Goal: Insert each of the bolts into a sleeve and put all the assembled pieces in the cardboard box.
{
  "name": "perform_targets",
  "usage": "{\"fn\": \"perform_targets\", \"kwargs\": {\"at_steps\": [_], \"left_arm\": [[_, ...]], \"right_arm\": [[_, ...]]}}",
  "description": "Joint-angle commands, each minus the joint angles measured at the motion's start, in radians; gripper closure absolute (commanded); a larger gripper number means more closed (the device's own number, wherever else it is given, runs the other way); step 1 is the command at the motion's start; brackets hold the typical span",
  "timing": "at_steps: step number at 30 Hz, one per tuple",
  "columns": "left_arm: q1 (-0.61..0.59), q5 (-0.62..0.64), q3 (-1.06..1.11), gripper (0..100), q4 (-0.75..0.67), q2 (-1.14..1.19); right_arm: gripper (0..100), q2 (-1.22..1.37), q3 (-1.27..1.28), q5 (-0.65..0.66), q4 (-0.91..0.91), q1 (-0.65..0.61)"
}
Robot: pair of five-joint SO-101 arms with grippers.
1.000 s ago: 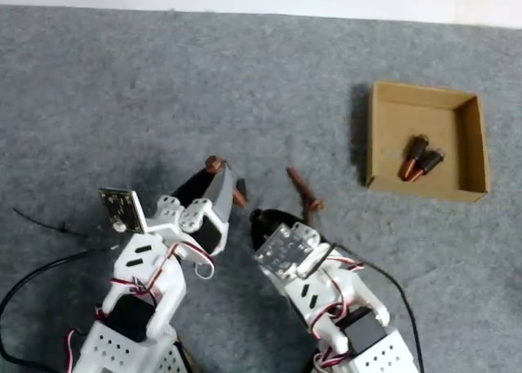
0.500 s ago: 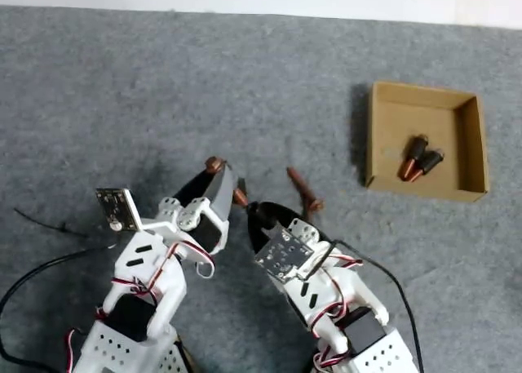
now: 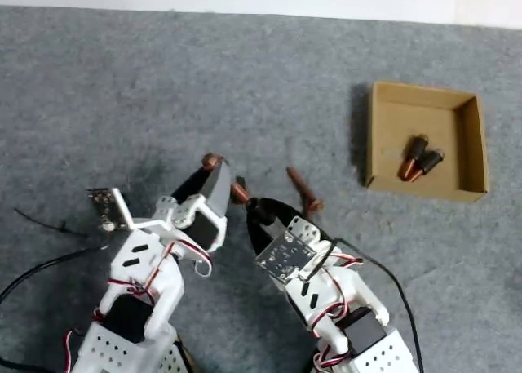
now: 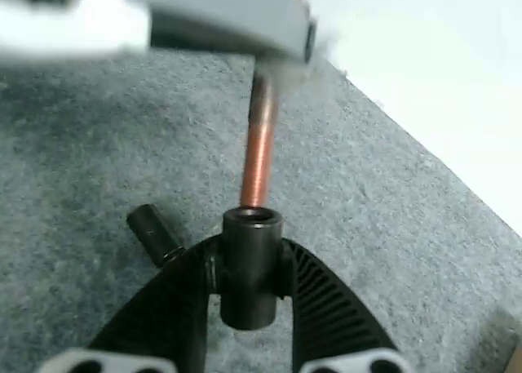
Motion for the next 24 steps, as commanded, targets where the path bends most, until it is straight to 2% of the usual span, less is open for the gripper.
{"fn": "perform_targets", "kwargs": {"at_steps": [1, 6, 12, 19, 24], "left_arm": [[0.021, 0.014, -0.091, 100, -0.026, -0.022], [0.024, 0.014, -0.111, 100, -0.025, -0.022], [0.125, 0.009, -0.038, 100, -0.025, -0.022], [0.094, 0.008, 0.016, 100, -0.023, -0.021], [0.053, 0.008, -0.038, 100, -0.028, -0.021]], "right_arm": [[99.5, -0.015, 0.102, 0.012, -0.033, -0.002], [99.5, -0.015, 0.102, 0.012, -0.035, 0.018], [99.5, -0.015, 0.102, 0.012, -0.035, 0.022], [99.5, -0.015, 0.102, 0.012, -0.036, 0.031], [99.5, -0.015, 0.102, 0.012, -0.036, 0.031]]}}
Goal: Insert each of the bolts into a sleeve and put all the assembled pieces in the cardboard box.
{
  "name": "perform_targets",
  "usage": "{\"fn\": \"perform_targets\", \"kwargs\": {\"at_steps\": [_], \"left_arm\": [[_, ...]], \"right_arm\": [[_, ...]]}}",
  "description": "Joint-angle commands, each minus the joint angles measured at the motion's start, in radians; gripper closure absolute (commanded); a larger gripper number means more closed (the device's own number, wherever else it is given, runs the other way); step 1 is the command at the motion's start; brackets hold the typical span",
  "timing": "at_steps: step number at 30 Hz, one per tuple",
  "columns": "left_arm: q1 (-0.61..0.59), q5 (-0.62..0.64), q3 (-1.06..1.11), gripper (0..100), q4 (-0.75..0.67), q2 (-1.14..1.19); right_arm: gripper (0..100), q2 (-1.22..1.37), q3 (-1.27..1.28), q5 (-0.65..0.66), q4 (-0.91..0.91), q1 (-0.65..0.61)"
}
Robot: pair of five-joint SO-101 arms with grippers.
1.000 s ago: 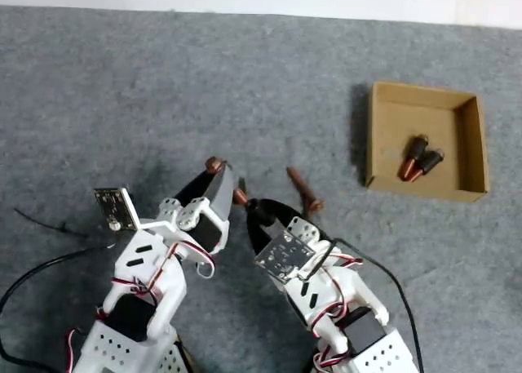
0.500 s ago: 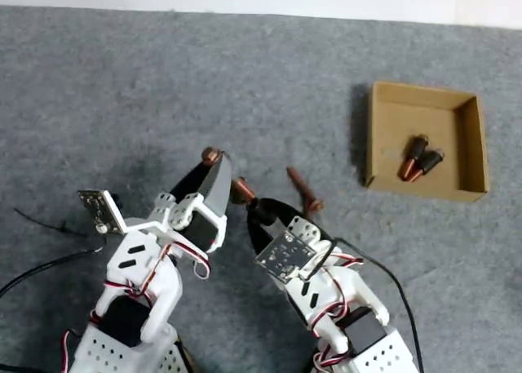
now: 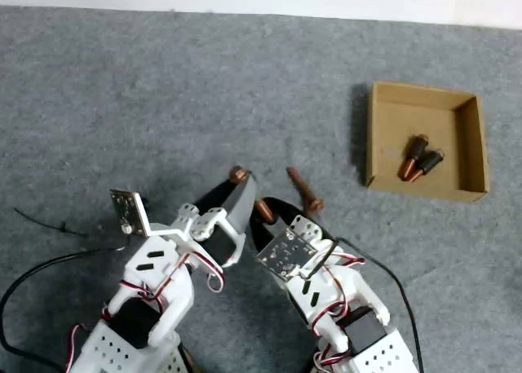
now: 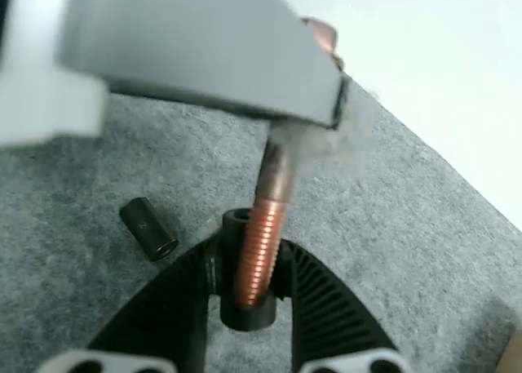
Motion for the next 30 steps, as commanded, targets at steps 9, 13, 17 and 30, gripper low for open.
{"fn": "perform_targets", "kwargs": {"at_steps": [9, 13, 17, 30], "left_arm": [[-0.087, -0.003, -0.099, 100, -0.026, -0.019], [-0.11, -0.002, -0.091, 100, -0.026, -0.019], [-0.11, -0.002, -0.088, 100, -0.025, -0.019], [-0.016, -0.005, 0.004, 100, -0.025, -0.019]], "right_arm": [[99.5, -0.016, 0.102, 0.009, -0.038, 0.012], [99.5, -0.016, 0.102, 0.009, -0.038, 0.012], [99.5, -0.016, 0.102, 0.008, -0.038, 0.013], [99.5, -0.016, 0.102, 0.008, -0.039, 0.027]]}}
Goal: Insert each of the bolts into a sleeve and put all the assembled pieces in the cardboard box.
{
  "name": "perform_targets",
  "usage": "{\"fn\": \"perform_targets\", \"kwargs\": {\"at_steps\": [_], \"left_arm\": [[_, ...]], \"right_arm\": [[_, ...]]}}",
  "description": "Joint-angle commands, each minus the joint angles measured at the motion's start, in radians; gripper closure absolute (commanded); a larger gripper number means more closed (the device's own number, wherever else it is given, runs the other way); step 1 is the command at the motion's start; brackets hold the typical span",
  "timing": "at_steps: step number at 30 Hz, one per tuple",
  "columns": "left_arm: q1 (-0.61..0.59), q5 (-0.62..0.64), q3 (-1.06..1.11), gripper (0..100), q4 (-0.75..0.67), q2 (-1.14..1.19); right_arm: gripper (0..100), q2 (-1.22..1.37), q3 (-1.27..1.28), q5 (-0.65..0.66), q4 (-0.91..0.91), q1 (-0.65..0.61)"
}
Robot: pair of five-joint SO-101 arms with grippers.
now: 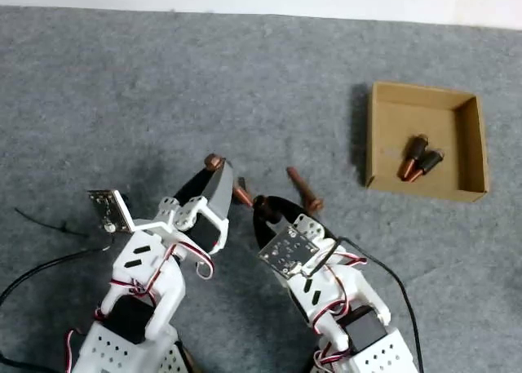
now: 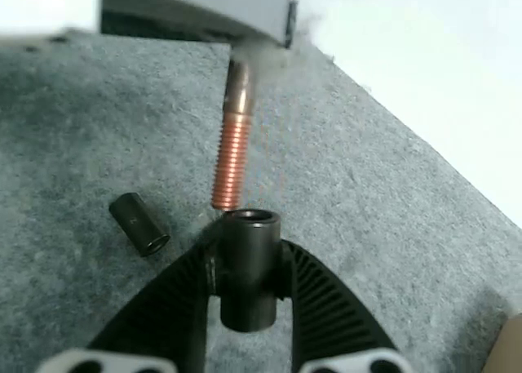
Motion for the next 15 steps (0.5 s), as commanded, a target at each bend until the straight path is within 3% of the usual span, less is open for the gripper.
{"fn": "perform_targets", "kwargs": {"at_steps": [1, 8, 15], "left_arm": [[0.056, 0.002, 0.001, 100, -0.025, -0.019], [0.019, 0.005, -0.062, 100, -0.034, -0.019], [0.074, 0.0, -0.027, 100, -0.035, -0.018]], "right_arm": [[99.5, -0.018, 0.102, 0.008, -0.039, 0.007], [99.5, -0.018, 0.102, 0.008, -0.038, 0.002], [99.5, -0.018, 0.11, 0.009, -0.024, -0.022]]}}
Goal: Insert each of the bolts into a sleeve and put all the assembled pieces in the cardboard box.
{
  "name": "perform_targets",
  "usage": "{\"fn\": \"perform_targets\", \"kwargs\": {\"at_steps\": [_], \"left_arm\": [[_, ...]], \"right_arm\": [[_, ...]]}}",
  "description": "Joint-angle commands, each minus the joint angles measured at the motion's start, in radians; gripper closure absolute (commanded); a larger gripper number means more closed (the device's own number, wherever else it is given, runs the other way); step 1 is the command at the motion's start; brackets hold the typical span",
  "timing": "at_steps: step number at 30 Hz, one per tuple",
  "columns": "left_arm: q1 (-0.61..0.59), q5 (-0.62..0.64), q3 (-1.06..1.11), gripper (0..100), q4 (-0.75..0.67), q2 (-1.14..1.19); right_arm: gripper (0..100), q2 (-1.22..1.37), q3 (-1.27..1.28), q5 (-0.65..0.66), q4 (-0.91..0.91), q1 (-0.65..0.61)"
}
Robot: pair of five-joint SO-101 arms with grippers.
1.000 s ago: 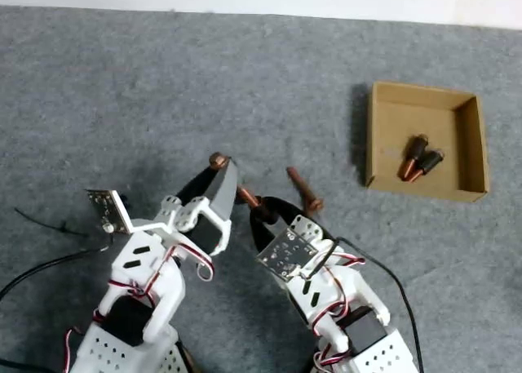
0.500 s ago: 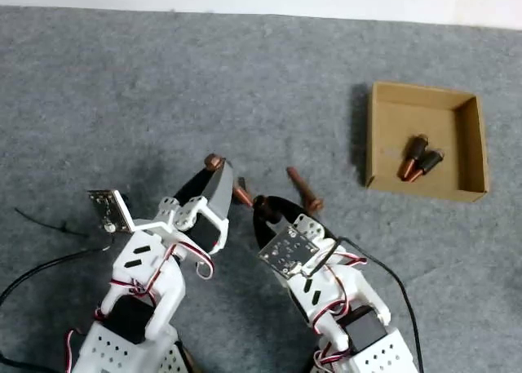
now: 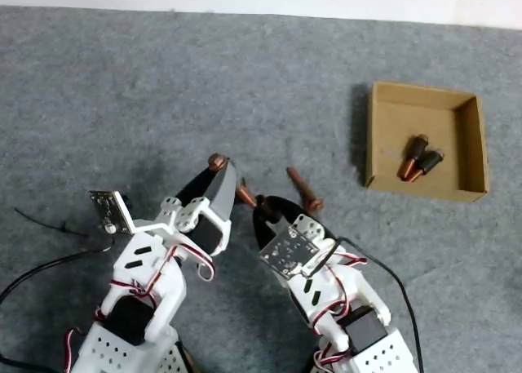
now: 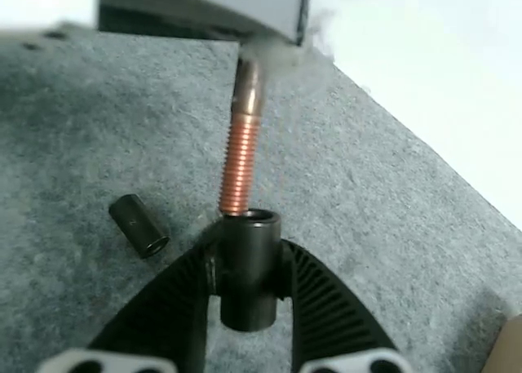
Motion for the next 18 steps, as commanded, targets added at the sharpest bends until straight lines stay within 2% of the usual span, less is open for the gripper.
{"fn": "perform_targets", "kwargs": {"at_steps": [1, 18], "left_arm": [[0.047, 0.002, -0.015, 100, -0.021, -0.016], [0.035, 0.008, -0.01, 100, -0.021, -0.015]], "right_arm": [[99.5, -0.018, 0.11, 0.009, -0.022, -0.019], [99.5, -0.018, 0.11, 0.002, -0.025, -0.048]]}}
